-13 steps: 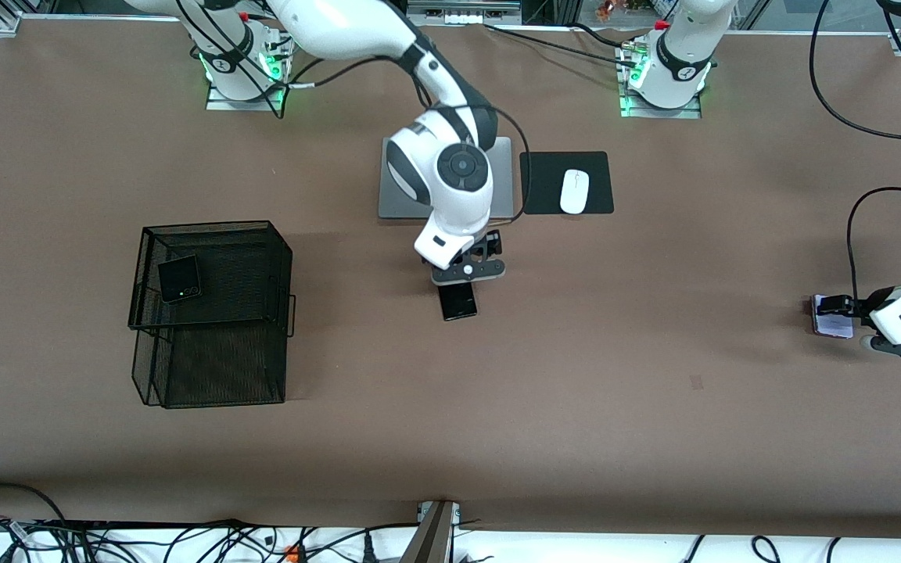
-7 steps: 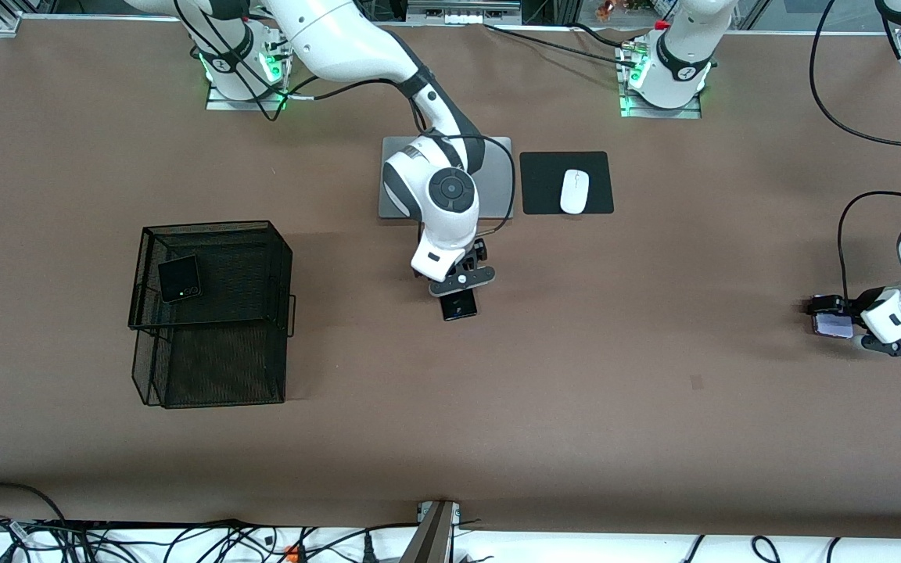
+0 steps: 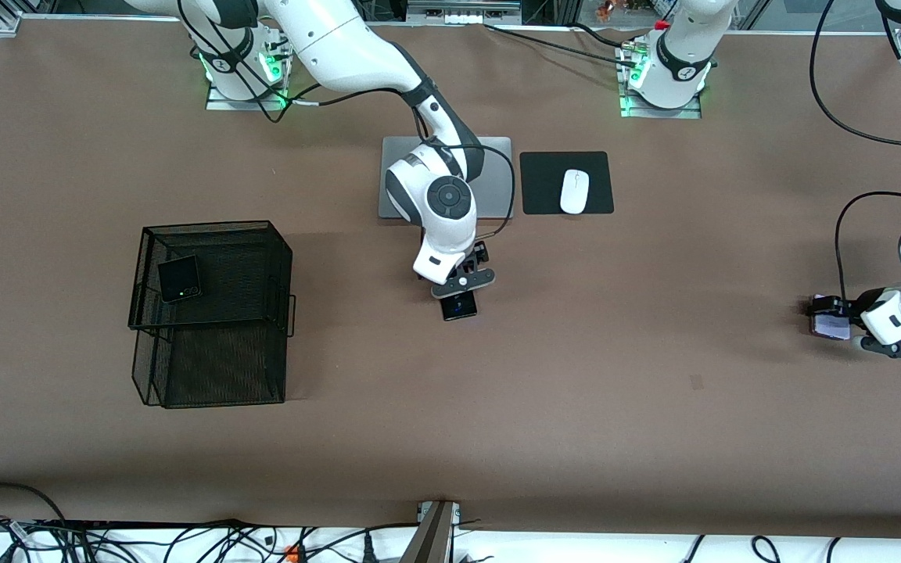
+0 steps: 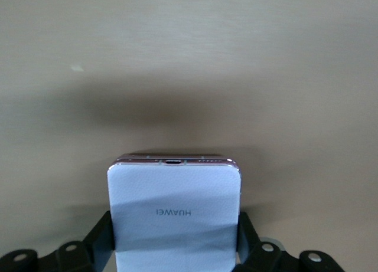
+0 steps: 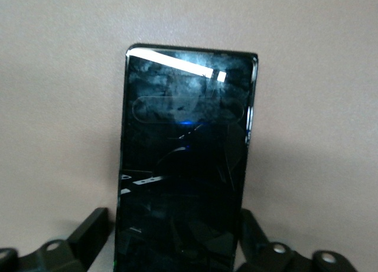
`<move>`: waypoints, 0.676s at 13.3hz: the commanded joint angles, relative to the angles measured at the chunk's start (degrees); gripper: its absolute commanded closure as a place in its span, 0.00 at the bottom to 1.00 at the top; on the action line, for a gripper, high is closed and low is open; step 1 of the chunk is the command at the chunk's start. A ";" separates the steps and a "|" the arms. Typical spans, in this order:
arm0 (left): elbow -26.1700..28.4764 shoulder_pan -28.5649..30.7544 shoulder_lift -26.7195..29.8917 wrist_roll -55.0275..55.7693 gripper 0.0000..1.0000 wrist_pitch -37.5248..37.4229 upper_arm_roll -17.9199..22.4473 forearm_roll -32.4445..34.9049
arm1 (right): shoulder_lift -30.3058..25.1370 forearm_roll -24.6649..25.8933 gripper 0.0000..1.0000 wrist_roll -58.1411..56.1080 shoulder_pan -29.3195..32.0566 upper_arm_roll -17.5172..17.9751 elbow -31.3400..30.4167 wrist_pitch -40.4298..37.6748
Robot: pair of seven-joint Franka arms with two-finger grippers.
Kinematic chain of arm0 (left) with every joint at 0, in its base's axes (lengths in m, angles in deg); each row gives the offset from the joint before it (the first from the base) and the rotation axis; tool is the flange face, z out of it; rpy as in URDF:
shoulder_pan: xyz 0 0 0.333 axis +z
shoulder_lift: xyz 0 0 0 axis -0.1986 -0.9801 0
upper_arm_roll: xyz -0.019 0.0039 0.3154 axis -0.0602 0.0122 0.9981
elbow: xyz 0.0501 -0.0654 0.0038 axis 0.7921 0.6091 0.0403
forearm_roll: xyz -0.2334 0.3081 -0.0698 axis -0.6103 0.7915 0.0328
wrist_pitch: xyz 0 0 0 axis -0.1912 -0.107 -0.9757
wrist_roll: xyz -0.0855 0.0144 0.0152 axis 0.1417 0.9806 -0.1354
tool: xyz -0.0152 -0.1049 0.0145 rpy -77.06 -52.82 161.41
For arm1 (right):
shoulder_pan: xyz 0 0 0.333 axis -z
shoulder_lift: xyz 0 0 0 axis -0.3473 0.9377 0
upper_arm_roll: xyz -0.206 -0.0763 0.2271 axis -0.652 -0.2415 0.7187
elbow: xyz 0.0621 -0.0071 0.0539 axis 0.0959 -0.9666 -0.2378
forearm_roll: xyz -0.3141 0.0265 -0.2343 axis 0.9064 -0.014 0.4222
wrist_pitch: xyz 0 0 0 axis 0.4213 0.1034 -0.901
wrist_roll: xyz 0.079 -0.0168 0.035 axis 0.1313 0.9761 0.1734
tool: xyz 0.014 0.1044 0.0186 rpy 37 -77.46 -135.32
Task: Place phones with both arms
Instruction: 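Grasp the black slab phone with the right gripper, then carry the slab phone to the basket while the left gripper sets down the Huawei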
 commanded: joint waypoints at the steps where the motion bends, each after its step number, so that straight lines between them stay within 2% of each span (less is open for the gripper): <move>1: -4.17 -0.02 2.26 0.32 0.85 -13.39 -6.64 -0.40 | -1.26 -1.88 0.92 -1.78 0.30 0.24 -1.04 1.02; 2: -7.24 -0.11 2.26 0.32 0.85 -18.76 -9.45 -2.15 | -2.14 -2.40 1.00 -1.69 0.38 0.15 -0.78 -0.55; 3: -9.36 -0.37 2.26 0.41 0.84 -22.55 -10.96 -5.38 | -3.19 -2.67 1.00 -1.61 0.39 -0.02 0.10 -3.26; 5: -10.78 -1.60 2.34 1.98 0.85 -25.31 -12.46 -10.84 | -5.74 -2.67 1.00 -0.91 0.56 -0.81 2.29 -10.11; 7: -12.19 -3.88 2.35 6.71 0.87 -28.11 -15.79 -11.39 | -10.47 -2.67 1.00 0.15 1.00 -3.17 3.18 -17.32; 9: -13.25 -7.30 2.35 16.09 0.87 -30.05 -18.52 -11.48 | -16.01 -2.67 1.00 0.07 1.26 -6.86 3.18 -24.26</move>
